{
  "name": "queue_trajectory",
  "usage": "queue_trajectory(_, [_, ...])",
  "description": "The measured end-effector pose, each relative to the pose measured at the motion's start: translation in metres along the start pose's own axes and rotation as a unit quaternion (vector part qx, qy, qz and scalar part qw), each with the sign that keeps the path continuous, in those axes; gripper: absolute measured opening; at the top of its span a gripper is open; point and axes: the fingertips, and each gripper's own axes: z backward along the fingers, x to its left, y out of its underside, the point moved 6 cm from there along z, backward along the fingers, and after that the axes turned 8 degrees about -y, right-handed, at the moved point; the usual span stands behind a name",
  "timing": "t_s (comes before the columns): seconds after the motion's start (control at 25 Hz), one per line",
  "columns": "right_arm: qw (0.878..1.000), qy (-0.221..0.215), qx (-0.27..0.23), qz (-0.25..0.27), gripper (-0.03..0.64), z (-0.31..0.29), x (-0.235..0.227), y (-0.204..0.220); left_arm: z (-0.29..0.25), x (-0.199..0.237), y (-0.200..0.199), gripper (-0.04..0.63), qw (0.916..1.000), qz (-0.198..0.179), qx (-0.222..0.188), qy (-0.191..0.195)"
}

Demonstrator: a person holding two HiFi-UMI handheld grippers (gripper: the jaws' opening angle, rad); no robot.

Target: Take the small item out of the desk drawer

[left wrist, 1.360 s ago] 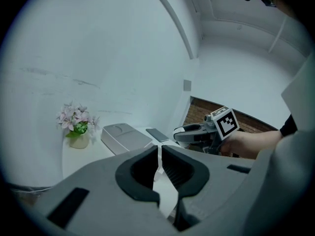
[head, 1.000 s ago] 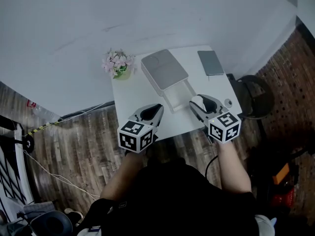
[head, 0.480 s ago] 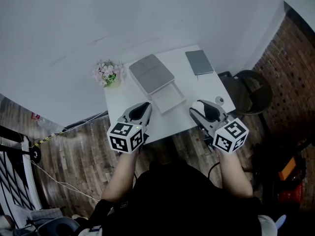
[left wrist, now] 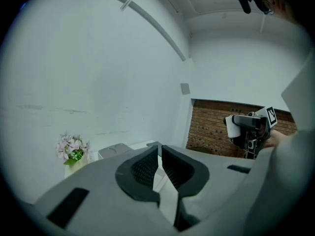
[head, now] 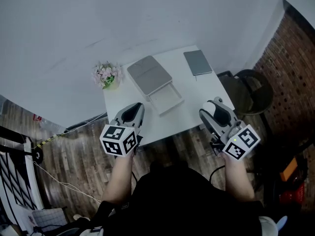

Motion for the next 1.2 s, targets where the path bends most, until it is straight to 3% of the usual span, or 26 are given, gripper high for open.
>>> queue_trajectory(0.36, [0.999,-0.007,-0.031,0.010,0.172,0.007,0.000,-0.009,0.010,0.007,-0.006,0.032,0.9997,-0.012,-0.012,-0.019])
queue_trajectory(1.2, [1.000,0.020,0.005,-0.006,0.169,-0.012,-0.001,0.015,0.007,0.020,0.001,0.032,0.9998,-0.015,-0.004,-0.014])
